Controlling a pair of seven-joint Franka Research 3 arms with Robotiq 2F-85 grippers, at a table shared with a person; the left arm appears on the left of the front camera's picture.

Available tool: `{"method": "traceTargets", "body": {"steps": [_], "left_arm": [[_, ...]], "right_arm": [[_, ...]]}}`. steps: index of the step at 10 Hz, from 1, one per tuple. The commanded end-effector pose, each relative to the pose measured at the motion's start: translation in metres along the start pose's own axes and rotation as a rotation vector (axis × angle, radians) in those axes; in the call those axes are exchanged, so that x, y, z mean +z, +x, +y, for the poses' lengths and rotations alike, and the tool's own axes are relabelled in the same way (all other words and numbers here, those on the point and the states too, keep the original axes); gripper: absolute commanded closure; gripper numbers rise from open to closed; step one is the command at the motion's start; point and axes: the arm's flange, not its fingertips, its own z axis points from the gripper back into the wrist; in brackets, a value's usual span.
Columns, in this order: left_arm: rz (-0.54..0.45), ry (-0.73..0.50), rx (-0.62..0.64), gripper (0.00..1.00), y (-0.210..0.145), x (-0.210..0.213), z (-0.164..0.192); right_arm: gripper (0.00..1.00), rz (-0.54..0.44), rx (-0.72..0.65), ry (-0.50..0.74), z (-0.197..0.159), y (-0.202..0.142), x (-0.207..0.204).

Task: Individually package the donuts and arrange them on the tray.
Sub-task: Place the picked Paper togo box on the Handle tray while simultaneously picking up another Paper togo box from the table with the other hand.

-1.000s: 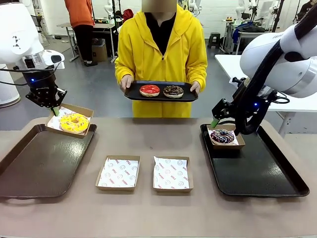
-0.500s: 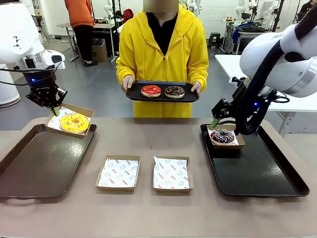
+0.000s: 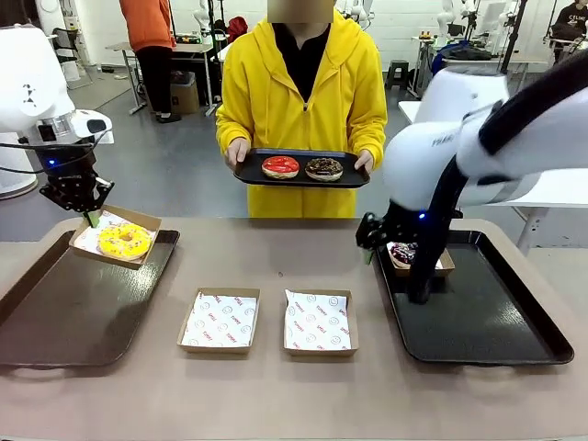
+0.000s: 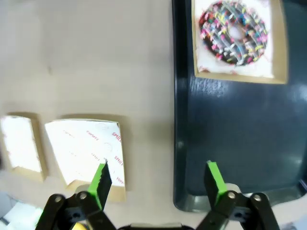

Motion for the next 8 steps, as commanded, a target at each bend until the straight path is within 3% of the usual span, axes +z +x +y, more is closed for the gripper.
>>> {"method": "traceTargets", "body": {"steps": [1,4,8], "left_arm": [[-0.015,0.028,-0.043,0.99,0.008,-0.007,0.011],[-0.008,0.053,-0.02,0.99,0.014,-0.024,0.02],[0.008,0.038,-0.017,0.99,0.011,-0.028,0.017]], "right_arm": [[0.0,0.015,-0.046,-0.086,0.017,0.002,-0.025],[0.0,0.063,-0.061,-0.116,0.047,-0.01,-0.06],[0.0,0.044,-0.022,-0.104,0.077,-0.03,-0.07]]}}
